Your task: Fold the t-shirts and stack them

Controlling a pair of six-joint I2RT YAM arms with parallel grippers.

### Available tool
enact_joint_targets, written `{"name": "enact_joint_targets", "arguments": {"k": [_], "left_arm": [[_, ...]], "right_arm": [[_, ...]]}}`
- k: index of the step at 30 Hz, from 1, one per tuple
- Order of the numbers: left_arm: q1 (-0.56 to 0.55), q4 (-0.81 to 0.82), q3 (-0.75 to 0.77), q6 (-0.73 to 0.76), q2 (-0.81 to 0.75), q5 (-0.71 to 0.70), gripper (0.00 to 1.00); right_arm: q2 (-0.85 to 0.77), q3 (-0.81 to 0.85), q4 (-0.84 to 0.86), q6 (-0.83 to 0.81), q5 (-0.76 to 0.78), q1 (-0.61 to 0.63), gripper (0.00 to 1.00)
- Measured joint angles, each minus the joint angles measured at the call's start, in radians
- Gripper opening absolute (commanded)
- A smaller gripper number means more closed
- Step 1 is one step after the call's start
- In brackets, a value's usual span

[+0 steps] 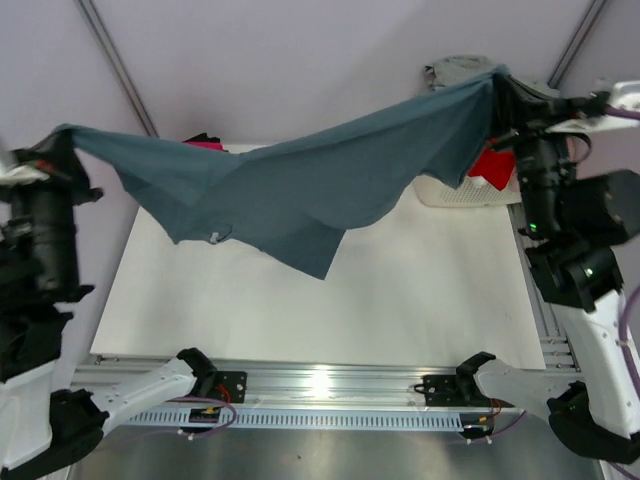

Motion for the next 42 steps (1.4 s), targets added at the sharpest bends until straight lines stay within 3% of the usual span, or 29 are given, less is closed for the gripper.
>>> {"name": "enact_joint_targets", "arguments": {"k": [5, 13, 19, 26, 30, 34, 42], "left_arm": [[-0.011, 0.074, -0.061, 0.018, -0.141, 0.050, 0.01], [-0.014, 0.122, -0.072, 0.074, -0.198, 0.130, 0.01], [-0.014, 0.309, -0.208, 0.134, -0.278, 0.147, 0.02], [-0.014, 0.449, -0.261, 0.208, -0.189, 0.070, 0.02], [-0.014, 0.425, -0.233, 0.206, -0.122, 0.043, 0.01], [-0.014, 0.336, -0.223, 0.175, -0.149, 0.065, 0.01], [-0.015, 0.195, -0.161, 0.099, -0.378, 0.220, 0.02]], "right_arm": [[-0.102, -0.030, 0.024, 0.010, -0.032, 0.005, 0.00], [-0.158, -0.066, 0.037, 0.040, -0.080, 0.006, 0.00], [-0.188, -0.159, 0.090, 0.038, -0.073, 0.007, 0.00], [-0.128, -0.199, 0.113, 0.019, -0.013, 0.007, 0.00], [-0.077, -0.181, 0.089, 0.025, -0.015, 0.007, 0.00], [-0.074, -0.166, 0.054, 0.044, -0.048, 0.006, 0.00], [-0.308, -0.166, 0.017, 0.077, -0.139, 0.009, 0.00]]}}
